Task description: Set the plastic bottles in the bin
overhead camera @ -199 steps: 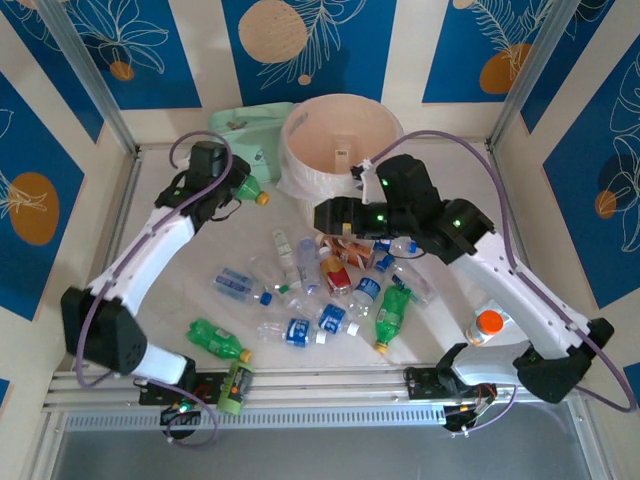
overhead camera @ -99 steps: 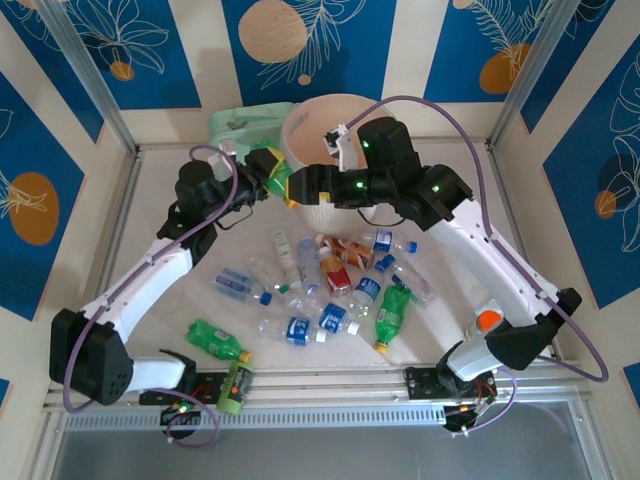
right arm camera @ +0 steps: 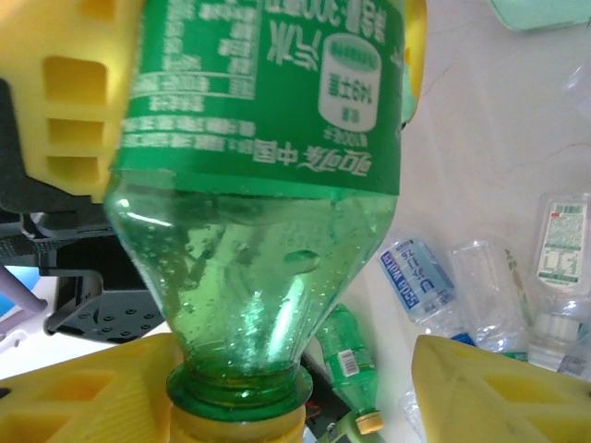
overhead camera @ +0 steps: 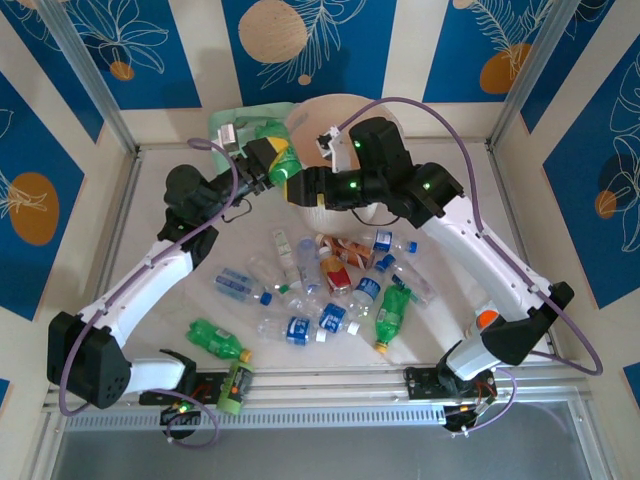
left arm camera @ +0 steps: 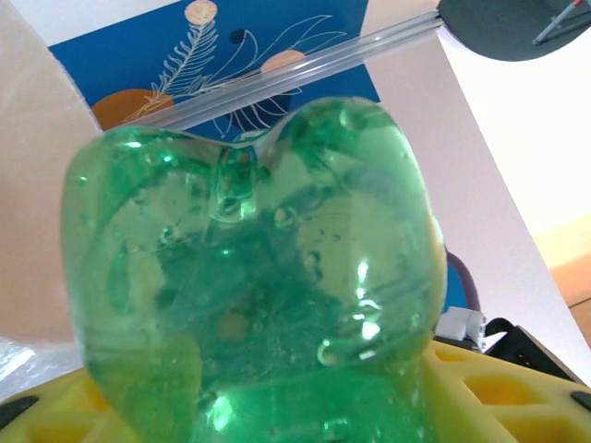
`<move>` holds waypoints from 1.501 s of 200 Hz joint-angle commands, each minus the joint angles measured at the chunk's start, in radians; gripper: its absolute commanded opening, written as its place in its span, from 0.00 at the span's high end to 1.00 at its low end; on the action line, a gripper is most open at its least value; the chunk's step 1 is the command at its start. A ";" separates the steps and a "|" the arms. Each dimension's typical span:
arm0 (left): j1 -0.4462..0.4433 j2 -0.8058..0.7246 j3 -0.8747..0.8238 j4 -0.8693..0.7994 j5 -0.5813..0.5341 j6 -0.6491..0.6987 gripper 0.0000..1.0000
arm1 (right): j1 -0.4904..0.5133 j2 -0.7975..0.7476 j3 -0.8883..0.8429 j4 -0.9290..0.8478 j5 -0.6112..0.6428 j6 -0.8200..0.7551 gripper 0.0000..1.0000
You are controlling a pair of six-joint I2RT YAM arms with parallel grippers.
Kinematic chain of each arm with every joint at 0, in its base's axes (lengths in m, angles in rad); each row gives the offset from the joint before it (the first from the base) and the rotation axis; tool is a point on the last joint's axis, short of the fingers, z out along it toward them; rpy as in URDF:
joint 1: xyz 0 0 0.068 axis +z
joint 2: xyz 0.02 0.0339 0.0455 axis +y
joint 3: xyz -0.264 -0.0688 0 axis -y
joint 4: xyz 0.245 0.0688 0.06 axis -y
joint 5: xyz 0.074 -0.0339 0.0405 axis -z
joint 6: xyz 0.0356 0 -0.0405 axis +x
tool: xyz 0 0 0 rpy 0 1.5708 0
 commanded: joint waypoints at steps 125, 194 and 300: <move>-0.020 -0.008 -0.020 0.025 -0.016 0.028 0.36 | 0.012 -0.004 0.028 0.004 -0.022 -0.013 0.71; -0.021 -0.075 0.063 -0.267 -0.076 0.206 0.00 | -0.030 0.017 0.103 -0.018 0.027 0.000 0.73; -0.012 -0.397 0.061 -1.463 -0.787 0.413 0.01 | -0.300 0.150 0.278 -0.143 0.036 -0.008 0.73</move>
